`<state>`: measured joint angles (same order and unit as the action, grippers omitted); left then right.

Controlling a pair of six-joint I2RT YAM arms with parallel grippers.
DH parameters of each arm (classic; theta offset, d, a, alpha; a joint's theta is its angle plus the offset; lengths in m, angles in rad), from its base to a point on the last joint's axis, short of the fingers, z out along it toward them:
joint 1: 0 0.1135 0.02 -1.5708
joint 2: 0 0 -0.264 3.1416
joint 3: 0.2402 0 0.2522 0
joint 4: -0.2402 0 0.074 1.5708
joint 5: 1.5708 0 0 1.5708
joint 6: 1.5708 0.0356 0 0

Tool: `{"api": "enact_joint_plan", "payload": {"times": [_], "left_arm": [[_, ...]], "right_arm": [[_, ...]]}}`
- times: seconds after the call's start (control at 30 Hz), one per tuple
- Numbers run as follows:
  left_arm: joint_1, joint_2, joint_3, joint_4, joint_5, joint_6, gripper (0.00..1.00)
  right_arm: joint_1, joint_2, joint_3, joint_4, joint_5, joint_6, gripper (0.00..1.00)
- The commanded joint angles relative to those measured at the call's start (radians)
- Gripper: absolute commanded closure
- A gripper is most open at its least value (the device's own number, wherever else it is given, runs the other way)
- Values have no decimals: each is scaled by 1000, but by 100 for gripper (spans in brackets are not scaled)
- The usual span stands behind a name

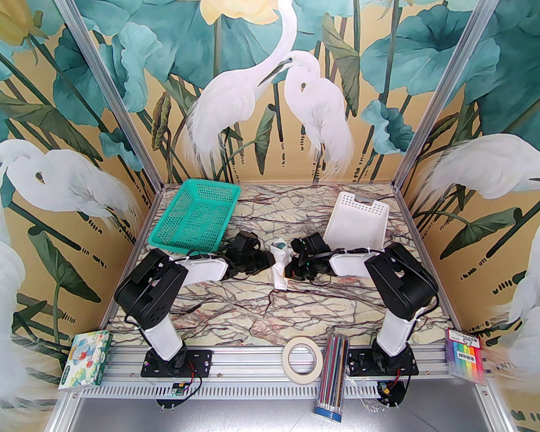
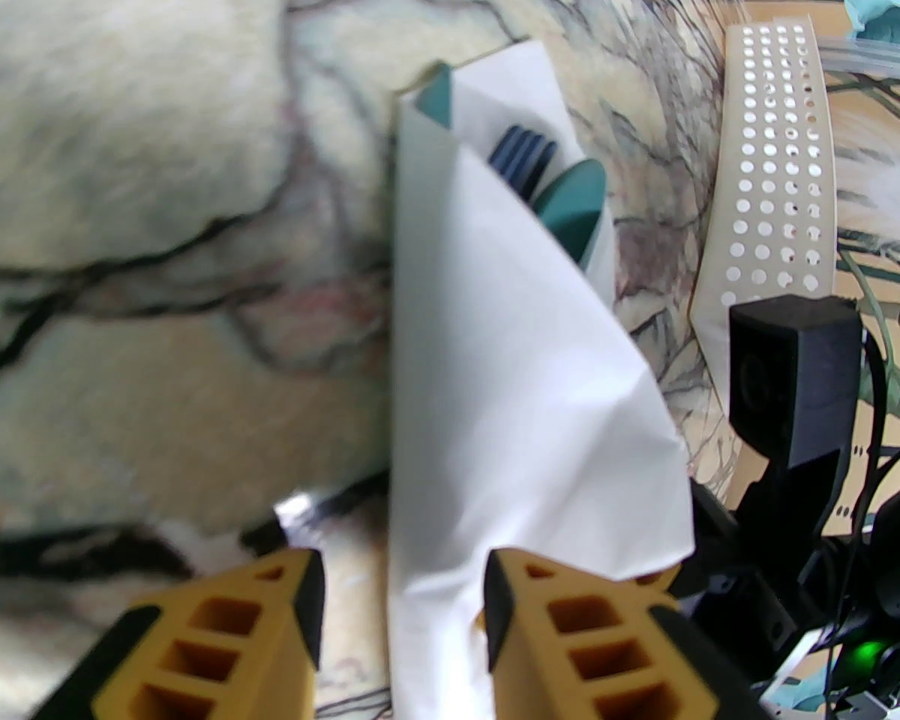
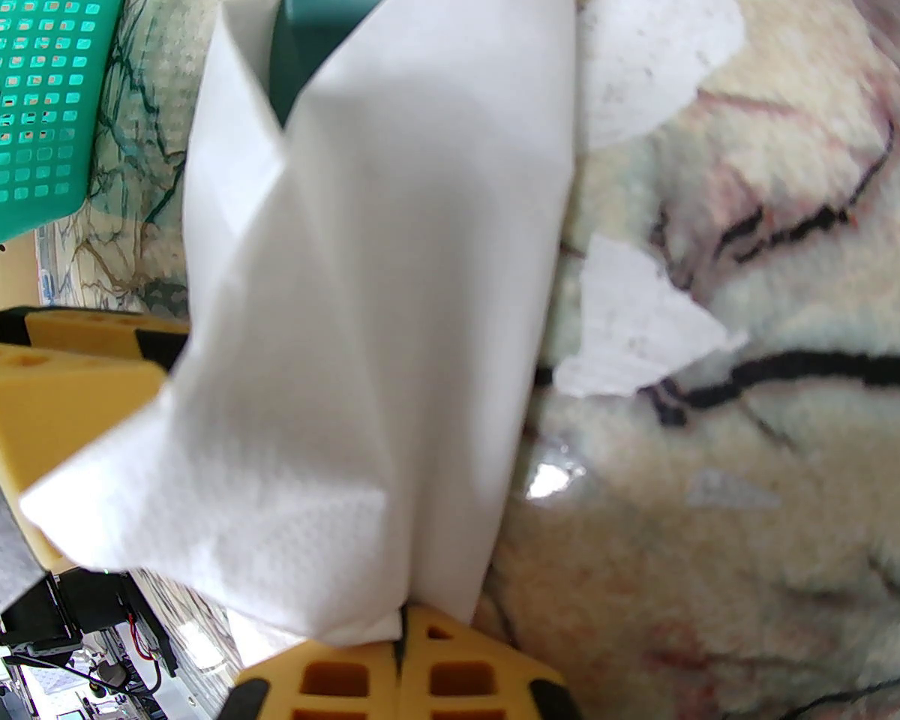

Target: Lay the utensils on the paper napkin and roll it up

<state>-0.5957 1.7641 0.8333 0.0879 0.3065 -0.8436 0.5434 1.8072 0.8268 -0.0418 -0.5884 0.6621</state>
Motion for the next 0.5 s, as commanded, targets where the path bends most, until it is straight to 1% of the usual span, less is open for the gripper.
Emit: {"api": "enact_joint_plan", "payload": {"times": [0.0,0.07,0.27,0.47], "left_arm": [[5,33,35,27,49,32,62],[5,44,44,24,60,34,64],[-2,71,53,-11,49,25,69],[-45,92,84,-134,-28,44,70]], "right_arm": [[0,17,-1,-67,62,-19,100],[0,17,-1,-68,61,-21,100],[0,17,3,-67,57,-22,100],[-2,6,21,-69,45,-22,97]]}}
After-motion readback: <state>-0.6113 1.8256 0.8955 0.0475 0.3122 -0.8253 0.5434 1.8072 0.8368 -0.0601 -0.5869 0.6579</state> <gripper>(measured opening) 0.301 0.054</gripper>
